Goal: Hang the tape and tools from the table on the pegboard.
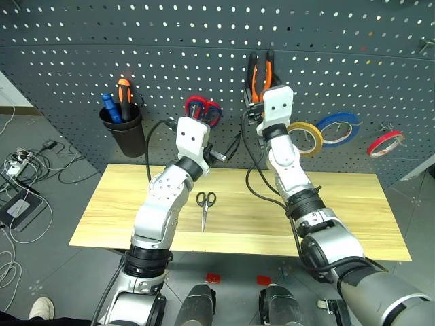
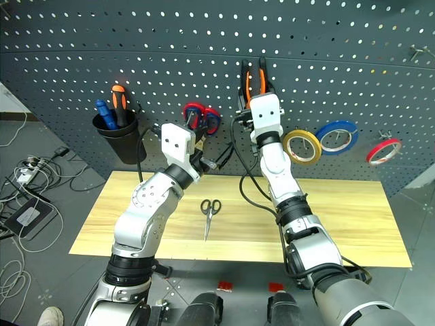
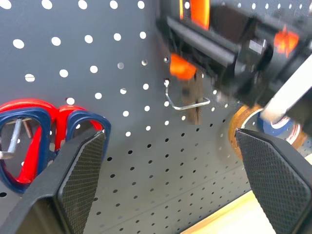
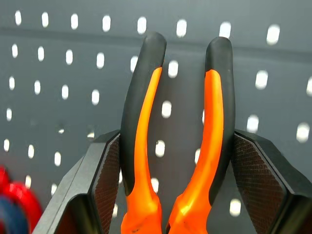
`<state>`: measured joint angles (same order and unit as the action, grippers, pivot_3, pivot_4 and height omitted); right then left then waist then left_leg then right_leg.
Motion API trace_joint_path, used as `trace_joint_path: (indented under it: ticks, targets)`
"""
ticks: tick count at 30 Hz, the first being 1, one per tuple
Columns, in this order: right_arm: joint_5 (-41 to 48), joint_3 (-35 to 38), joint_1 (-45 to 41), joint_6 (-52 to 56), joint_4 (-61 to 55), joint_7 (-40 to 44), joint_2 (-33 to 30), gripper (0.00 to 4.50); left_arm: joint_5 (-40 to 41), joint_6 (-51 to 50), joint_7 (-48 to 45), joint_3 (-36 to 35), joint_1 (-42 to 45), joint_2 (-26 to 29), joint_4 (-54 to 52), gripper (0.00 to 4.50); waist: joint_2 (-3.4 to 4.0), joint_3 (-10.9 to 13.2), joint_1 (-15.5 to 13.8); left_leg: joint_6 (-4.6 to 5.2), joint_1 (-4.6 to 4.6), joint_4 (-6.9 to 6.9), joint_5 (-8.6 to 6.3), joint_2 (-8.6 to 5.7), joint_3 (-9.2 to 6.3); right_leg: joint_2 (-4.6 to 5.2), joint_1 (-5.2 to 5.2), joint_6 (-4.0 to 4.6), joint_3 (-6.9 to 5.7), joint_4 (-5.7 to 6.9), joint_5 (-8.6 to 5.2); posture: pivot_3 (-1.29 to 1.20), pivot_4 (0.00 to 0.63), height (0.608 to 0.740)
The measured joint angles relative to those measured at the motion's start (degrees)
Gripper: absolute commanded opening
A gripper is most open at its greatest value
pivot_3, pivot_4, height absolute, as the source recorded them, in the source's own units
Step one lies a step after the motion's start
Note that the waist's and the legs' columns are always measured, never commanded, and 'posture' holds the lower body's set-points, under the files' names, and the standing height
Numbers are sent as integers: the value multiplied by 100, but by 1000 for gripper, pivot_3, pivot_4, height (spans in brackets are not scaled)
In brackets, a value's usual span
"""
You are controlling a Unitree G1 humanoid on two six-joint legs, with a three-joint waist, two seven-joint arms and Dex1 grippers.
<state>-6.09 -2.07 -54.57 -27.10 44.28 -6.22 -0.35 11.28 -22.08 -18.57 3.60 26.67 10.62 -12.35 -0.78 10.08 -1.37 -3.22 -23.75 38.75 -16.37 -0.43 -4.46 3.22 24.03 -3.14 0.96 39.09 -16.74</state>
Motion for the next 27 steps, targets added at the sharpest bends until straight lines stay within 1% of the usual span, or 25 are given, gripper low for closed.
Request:
trace_joint_path:
  ticks: [1, 3, 4, 10, 13, 18, 22, 24, 27]
  targets:
    - [0, 8, -1, 0, 0, -2, -12, 3772, 0, 0, -10, 1, 3, 0, 0, 4500, -1, 8, 0, 0, 0, 0, 0, 0, -1, 0, 0, 0, 0, -1, 0, 183, 226, 740]
    - [3, 21, -10, -5, -7, 2, -53, 4344, 0, 1, -35, 5, 16, -4, 8, 4500, -1, 22, 2, 0, 0, 0, 0, 0, 0, 0, 0, 0, 1, -1, 0, 176, 219, 740]
    - [2, 19, -11, -11, -17, 8, -59, 4444, 0, 1, -51, 13, 24, -8, 19, 4500, -2, 22, 3, 0, 0, 0, 0, 0, 0, 0, -1, 0, 0, -1, 0, 170, 215, 740]
    - [19, 25, -3, -4, -115, 58, -88, 4444, 1, 12, -93, 55, 70, -28, 92, 4500, -2, 22, 4, 0, 0, 2, 0, 0, -1, 0, -2, 0, 0, 0, 0, 161, 208, 740]
    - [156, 75, 110, 148, -501, 273, -100, 4444, 1, 19, -97, 58, 70, -34, 124, 4500, -2, 22, 3, 0, 0, 1, 0, 1, -2, 0, -1, 0, -2, -2, 0, 158, 205, 740]
    - [814, -40, 1133, 1178, -2096, 1368, -200, 4444, 4, 20, -115, 80, -33, -34, 63, 4500, -2, 22, -1, 0, -1, 1, 0, 0, -3, 1, -3, 0, 0, -2, 0, 142, 206, 740]
    - [1281, -259, 2030, 2305, -3755, 2193, -648, 4444, 16, -23, -126, 103, -374, -12, -148, 4500, -1, 24, 4, 2, -1, 1, -2, 1, -14, 0, -3, 0, 3, -4, 0, 134, 207, 740]
    - [1431, -321, 2312, 2760, -4353, 2443, -803, 4444, 16, -63, -129, 126, -488, -16, -188, 4500, -1, 24, 5, 3, 1, 2, -2, 1, -14, -1, -3, 0, 2, -2, 0, 132, 208, 740]
    - [1575, -385, 2551, 3251, -4882, 2695, -975, 4444, 15, -159, -117, 248, -594, -41, -317, 4500, -1, 25, 7, 5, 4, 1, -3, 1, -13, -2, -8, 0, 0, -4, 0, 124, 219, 740]
